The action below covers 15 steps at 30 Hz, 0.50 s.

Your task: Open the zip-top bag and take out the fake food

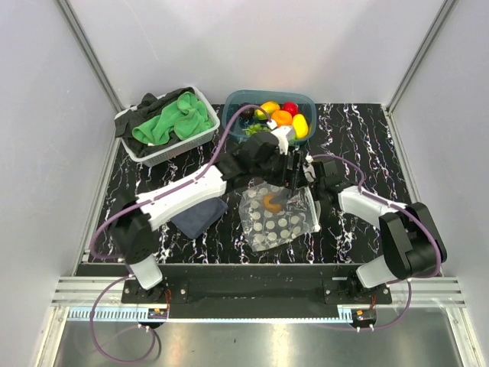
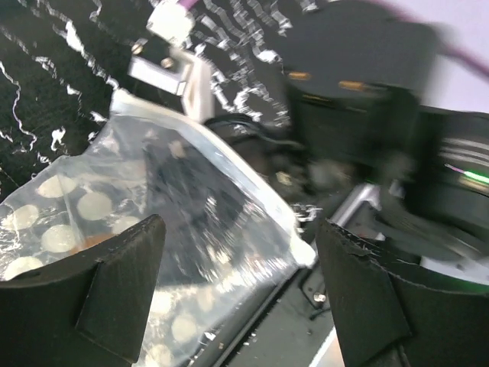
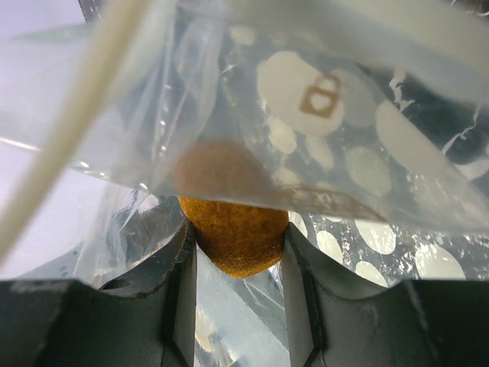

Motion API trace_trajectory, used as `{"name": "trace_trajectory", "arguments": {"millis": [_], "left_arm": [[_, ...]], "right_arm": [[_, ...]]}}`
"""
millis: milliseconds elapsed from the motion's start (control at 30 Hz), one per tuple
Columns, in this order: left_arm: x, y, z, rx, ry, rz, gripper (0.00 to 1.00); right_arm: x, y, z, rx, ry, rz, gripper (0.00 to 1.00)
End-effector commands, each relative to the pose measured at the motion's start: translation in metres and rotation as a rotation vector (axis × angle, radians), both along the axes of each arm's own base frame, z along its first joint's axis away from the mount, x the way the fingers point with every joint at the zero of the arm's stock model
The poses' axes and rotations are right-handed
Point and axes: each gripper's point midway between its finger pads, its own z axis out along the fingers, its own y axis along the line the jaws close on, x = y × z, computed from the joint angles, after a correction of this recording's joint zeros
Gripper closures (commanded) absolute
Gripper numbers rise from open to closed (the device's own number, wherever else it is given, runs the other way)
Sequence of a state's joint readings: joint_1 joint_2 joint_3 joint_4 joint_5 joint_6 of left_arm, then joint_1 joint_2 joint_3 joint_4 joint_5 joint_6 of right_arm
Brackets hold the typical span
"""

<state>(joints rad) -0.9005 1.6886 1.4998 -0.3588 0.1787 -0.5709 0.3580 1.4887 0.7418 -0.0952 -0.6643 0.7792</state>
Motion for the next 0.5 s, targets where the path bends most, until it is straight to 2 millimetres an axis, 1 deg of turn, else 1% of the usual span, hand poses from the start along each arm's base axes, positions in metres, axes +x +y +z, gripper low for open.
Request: {"name": "trace_trajectory", "arguments": {"millis": [0, 33, 200, 233, 367, 400, 467], "left_arm": [[0.018, -0.011, 0.01, 0.013, -0.049, 0.03, 0.2], [0.02, -0.014, 0.006, 0.016, -0.042, 0.032, 0.21], [0.027, -0.017, 0.003, 0.028, -0.03, 0.065, 0.23], [0.029, -0.019, -0.003, 0.036, -0.022, 0.068, 0.24], [0.028, -0.022, -0.01, 0.047, 0.005, 0.053, 0.32], [0.025, -0.025, -0.01, 0.039, 0.015, 0.038, 0.35], [0.026, -0.026, -0.012, 0.035, 0.029, 0.028, 0.41]], "right_arm": [[0.003, 0.003, 0.019, 0.017, -0.041, -0.007, 0.94], [0.003, 0.003, 0.023, 0.019, -0.05, -0.008, 0.94], [0.001, 0.002, 0.026, 0.021, -0.057, -0.014, 0.94], [0.0, 0.002, 0.026, 0.021, -0.057, -0.014, 0.94], [-0.001, 0.003, 0.026, 0.024, -0.058, -0.016, 0.94], [-0.002, 0.003, 0.026, 0.023, -0.056, -0.018, 0.94], [-0.001, 0.003, 0.027, 0.022, -0.063, -0.02, 0.94]]}}
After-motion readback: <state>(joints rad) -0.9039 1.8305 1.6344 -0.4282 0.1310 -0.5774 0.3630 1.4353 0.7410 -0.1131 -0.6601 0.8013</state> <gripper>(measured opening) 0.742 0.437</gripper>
